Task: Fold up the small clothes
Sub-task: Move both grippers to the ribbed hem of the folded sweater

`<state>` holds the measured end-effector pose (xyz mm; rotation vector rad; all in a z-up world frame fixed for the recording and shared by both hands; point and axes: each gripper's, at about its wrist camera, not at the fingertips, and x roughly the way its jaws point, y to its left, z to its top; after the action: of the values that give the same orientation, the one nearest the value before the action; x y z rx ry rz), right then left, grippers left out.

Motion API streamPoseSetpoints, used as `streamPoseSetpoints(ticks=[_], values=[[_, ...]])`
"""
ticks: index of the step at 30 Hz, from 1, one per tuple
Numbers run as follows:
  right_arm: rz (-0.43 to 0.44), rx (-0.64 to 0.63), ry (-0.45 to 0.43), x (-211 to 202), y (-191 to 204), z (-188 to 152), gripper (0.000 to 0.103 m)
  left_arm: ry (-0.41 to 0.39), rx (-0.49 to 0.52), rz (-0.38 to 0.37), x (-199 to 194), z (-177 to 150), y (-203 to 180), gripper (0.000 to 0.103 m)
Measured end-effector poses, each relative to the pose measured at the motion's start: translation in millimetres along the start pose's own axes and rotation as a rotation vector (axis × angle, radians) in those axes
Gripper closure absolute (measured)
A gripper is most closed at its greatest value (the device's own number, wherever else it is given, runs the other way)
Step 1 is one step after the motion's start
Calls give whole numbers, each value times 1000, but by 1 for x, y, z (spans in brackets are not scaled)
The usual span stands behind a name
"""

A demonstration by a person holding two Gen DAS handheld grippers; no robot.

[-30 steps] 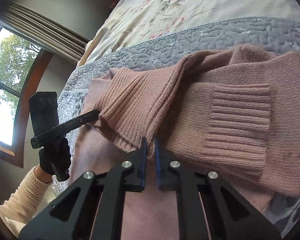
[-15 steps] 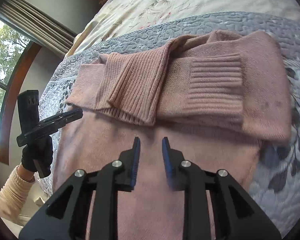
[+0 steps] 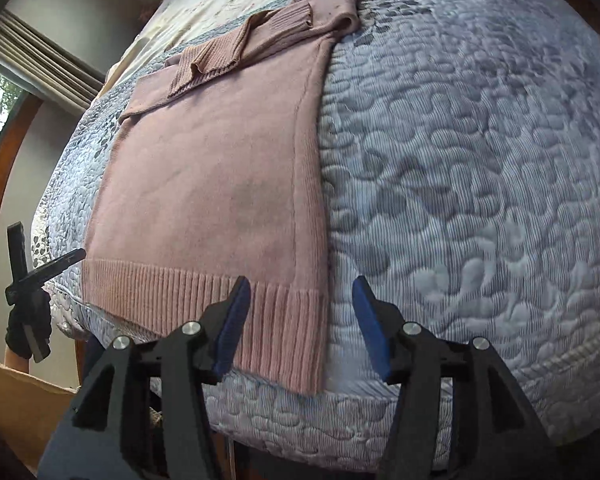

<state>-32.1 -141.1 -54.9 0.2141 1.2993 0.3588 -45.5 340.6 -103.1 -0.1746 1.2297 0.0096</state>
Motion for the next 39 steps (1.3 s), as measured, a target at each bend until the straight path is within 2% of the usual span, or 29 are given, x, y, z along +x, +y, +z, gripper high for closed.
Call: streamPoseSetpoints(ticks=[4,6,12,15,18,21,24,27,29,30,31,32,33,36,39], values=[[-28,12,33,14,1,-18,49,22,-46,-22,3,-18,5,52],[-39,23,54,20,0,-24,51,24,-43,11,4,-24,7,52],[-23,32,83,31,3,-35,49,33,-94,-38,-2,-41,20,50],[-31,19,82,33,6,-36,53,31,-113,-63,-4,-50,28,50],[34,37,97,35,6,-38,62,38,-121,-76,-3,-55,32,48],[33,35,102,38,10,-39,62,47,-86,-84,-4,-65,27,47],[43,46,103,39,10,-40,62,56,-104,-157,-4,-68,24,47],[52,55,104,40,8,-39,64,51,-127,-166,-1,-68,25,47],[44,51,106,42,7,-39,68,40,-163,-180,2,-65,27,54],[37,51,108,42,5,-39,76,38,-186,-184,1,-65,33,59],[36,51,109,42,4,-39,89,41,-204,-183,0,-66,39,72],[58,55,113,41,2,-39,92,42,-218,-186,-2,-66,44,86],[79,60,109,39,1,-39,93,38,-228,-219,-4,-67,47,94],[109,42,101,32,2,-40,94,20,-214,-234,-16,-72,51,94],[198,69,83,21,1,-36,94,2,-195,-253,-27,-70,47,94]])
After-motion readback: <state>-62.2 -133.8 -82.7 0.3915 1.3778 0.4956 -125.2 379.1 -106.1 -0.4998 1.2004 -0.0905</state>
